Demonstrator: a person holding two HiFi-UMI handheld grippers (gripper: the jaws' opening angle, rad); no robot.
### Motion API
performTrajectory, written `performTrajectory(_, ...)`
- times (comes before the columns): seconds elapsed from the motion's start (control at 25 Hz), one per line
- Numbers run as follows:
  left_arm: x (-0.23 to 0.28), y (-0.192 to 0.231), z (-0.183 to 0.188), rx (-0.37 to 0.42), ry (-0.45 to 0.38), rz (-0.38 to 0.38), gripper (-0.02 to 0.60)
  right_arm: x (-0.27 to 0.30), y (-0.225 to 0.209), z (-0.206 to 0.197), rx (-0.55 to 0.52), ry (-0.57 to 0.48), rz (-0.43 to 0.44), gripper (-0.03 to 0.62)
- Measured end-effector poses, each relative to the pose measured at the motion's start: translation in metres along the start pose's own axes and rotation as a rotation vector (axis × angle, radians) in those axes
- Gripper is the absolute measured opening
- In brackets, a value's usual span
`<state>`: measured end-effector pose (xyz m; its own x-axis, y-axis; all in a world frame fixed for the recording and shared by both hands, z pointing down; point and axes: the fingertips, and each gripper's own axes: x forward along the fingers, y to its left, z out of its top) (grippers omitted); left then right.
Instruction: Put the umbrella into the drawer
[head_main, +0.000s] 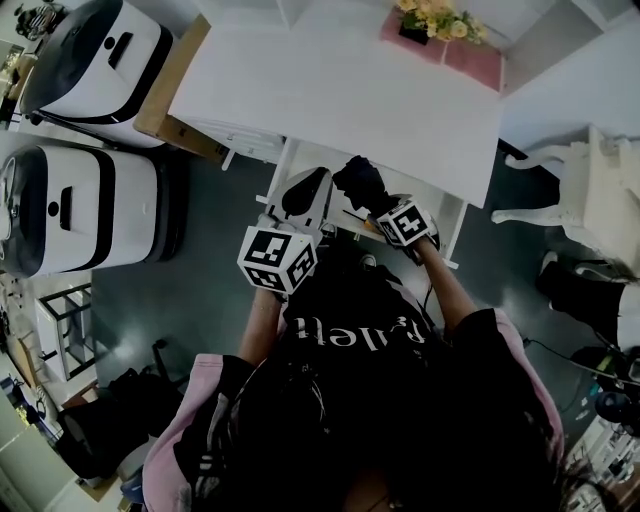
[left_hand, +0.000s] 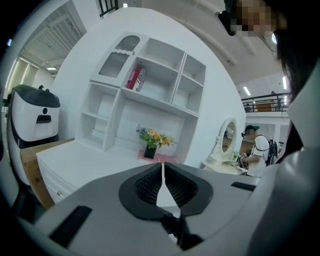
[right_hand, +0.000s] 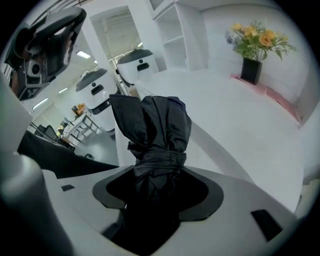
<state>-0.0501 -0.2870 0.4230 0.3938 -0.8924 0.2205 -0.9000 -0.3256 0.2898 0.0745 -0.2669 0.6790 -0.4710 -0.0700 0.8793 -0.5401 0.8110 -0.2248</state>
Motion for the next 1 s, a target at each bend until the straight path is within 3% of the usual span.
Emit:
performTrajectory(0.16,0.009,0.009,-0.002,-0.008,0.013,-0.007,0.026,0.024,-0.015,-0.014,-0.027,0.094,-0.018,0.285)
performTrajectory(0.48,0.025,0.018,-0.010,-0.010,0.053,-0.009,0.026,0.061,-0.051,-0.039,0.093,0.153,-0.046,0.285)
performTrajectory(0.64,0.027,0.023,-0.014,-0.007,0.072,-0.005,0.026,0.070,-0.065,-0.041,0.091,0.139,-0.074,0.285)
performTrajectory(1.0,0.017,0.026,-0.025,0.005,0.110,0.003,0.026,0.090,-0.092,-0.041,0.264,0.079,-0.152,0.285)
